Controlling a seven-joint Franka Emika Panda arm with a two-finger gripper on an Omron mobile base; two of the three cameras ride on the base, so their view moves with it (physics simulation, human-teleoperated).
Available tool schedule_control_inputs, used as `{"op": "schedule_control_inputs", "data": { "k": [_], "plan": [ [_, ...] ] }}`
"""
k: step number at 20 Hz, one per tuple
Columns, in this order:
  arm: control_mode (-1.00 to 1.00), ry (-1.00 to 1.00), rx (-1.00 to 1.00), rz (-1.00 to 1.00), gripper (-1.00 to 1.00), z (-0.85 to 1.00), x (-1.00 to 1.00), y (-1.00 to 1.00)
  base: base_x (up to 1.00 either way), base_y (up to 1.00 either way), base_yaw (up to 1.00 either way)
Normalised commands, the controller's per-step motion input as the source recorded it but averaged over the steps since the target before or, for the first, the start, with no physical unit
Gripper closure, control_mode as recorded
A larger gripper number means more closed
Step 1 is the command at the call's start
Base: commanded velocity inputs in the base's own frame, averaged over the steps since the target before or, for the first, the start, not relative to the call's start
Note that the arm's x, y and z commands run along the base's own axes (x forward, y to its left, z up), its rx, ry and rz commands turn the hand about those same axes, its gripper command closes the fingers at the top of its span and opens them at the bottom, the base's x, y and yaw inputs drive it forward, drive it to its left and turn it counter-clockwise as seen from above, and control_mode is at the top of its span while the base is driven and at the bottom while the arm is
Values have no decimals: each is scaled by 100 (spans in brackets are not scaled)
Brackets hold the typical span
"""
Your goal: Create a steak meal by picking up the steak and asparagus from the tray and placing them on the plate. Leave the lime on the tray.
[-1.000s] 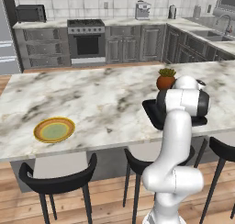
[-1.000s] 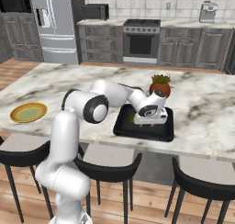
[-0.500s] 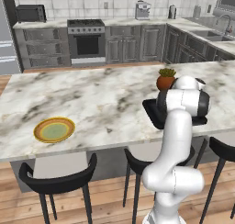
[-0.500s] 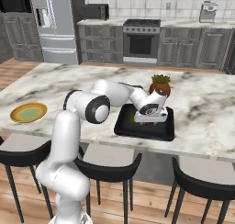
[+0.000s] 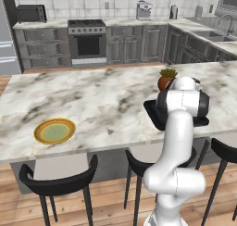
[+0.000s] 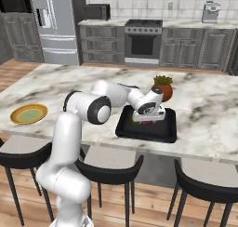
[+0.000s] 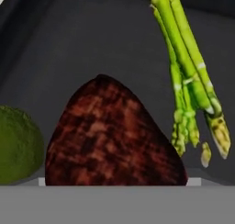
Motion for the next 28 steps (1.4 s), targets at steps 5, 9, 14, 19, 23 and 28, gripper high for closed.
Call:
{"op": "schedule_control_inputs", "data": {
  "k": [5, 9, 14, 19, 23, 28],
  "plan": [
    [-100, 0, 0, 0, 100, -16, 13, 2, 0, 0, 0],
    [-100, -4, 0, -1, 100, 11, -27, -1, 0, 0, 0],
    [-100, -16, 0, 0, 100, 67, -73, 7, 0, 0, 0],
    [-100, -25, -4, 0, 100, 84, -71, 63, 0, 0, 0],
    [-100, -19, -6, 0, 100, 82, -54, 97, 0, 0, 0],
    [-100, -7, -6, 0, 100, 73, -44, 100, 0, 0, 0]
  ]
}}
